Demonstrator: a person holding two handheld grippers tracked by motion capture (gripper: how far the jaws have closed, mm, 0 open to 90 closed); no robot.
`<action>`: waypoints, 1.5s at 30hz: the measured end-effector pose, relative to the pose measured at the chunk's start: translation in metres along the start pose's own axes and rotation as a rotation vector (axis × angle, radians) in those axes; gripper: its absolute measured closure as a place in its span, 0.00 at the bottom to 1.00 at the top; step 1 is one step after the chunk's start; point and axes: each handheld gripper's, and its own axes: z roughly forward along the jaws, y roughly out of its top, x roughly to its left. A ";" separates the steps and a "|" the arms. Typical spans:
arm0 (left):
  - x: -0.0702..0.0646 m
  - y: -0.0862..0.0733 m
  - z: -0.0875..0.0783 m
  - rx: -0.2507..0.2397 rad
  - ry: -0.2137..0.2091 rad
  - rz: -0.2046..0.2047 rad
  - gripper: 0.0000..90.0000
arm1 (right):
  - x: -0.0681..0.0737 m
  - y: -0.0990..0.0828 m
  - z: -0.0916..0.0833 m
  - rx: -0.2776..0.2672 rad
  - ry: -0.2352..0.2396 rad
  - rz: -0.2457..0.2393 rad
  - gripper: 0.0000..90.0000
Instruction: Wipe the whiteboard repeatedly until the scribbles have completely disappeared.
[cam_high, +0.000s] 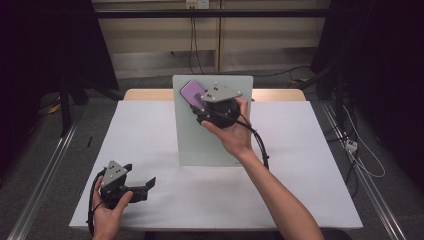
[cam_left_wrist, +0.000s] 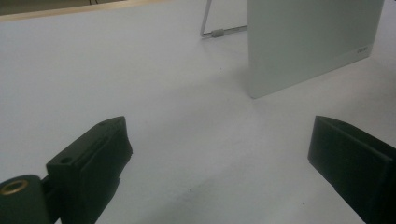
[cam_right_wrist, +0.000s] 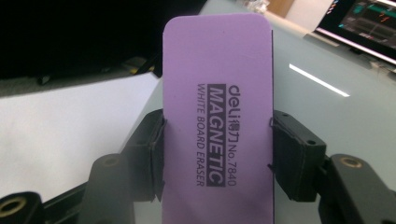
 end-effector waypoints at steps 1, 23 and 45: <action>0.000 0.000 0.000 0.003 -0.002 0.005 0.06 | -0.002 0.003 -0.001 -0.004 -0.012 -0.002 0.46; -0.001 0.001 0.002 0.004 -0.004 0.010 0.06 | 0.047 -0.017 0.032 0.063 0.088 -0.062 0.46; 0.000 0.000 0.000 -0.002 -0.004 0.009 0.06 | 0.006 0.026 0.014 -0.016 -0.014 -0.019 0.46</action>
